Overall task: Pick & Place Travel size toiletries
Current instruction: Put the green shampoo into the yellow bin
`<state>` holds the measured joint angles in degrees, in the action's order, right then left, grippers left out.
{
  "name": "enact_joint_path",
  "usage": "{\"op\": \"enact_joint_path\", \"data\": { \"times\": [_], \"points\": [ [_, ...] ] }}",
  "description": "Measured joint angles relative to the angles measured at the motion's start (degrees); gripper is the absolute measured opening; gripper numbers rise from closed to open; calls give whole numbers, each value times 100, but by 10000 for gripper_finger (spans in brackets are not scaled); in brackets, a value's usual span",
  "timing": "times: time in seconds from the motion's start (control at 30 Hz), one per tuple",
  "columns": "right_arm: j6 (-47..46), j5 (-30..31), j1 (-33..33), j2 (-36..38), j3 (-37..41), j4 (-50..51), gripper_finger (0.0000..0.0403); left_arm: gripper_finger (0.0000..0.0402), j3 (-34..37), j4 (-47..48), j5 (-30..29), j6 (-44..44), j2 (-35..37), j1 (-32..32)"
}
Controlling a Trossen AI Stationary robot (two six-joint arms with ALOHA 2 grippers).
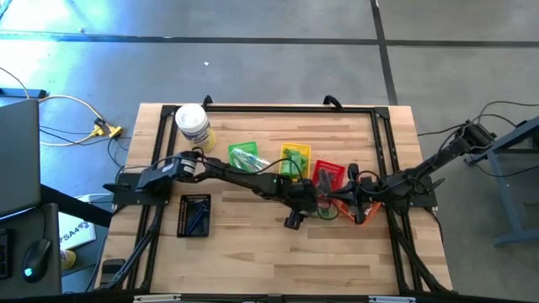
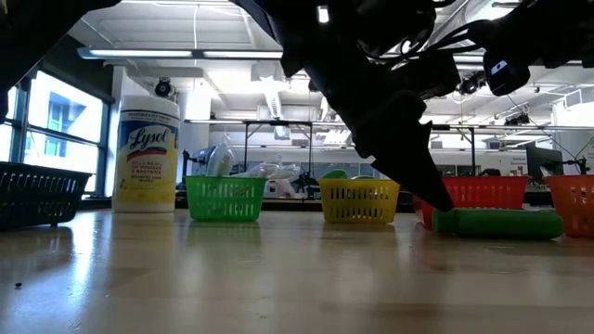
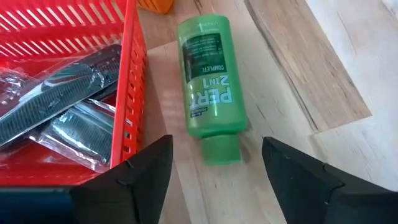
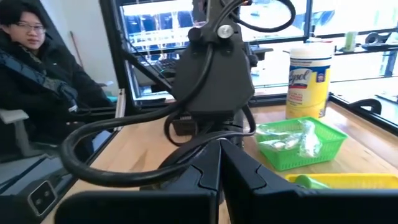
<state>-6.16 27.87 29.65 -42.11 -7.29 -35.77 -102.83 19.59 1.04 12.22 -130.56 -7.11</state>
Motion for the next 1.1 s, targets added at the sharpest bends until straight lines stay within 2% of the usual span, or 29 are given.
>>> {"op": "enact_joint_path", "data": {
  "times": [0.2, 0.27, 0.57, 0.63, 0.77, 1.1],
  "points": [
    [20, 75, 0, 0, -2, 35, 2, 213, 14, -33, 78, 19, -228, 6],
    [20, 73, 0, -2, -2, 68, 2, 203, -15, -341, 57, 91, -326, 4],
    [20, 73, 0, -2, -4, 85, 2, 168, -2, -354, 10, 195, -341, 3],
    [20, 75, 0, -2, -4, 91, 2, 149, -2, -344, 81, 262, -341, 0],
    [20, 75, 0, -2, -4, 98, 2, 83, -2, -307, 150, 255, -341, 0],
    [45, 77, 0, -2, -4, 30, 2, 83, 10, 244, -136, 134, -83, -278]
  ]
}}
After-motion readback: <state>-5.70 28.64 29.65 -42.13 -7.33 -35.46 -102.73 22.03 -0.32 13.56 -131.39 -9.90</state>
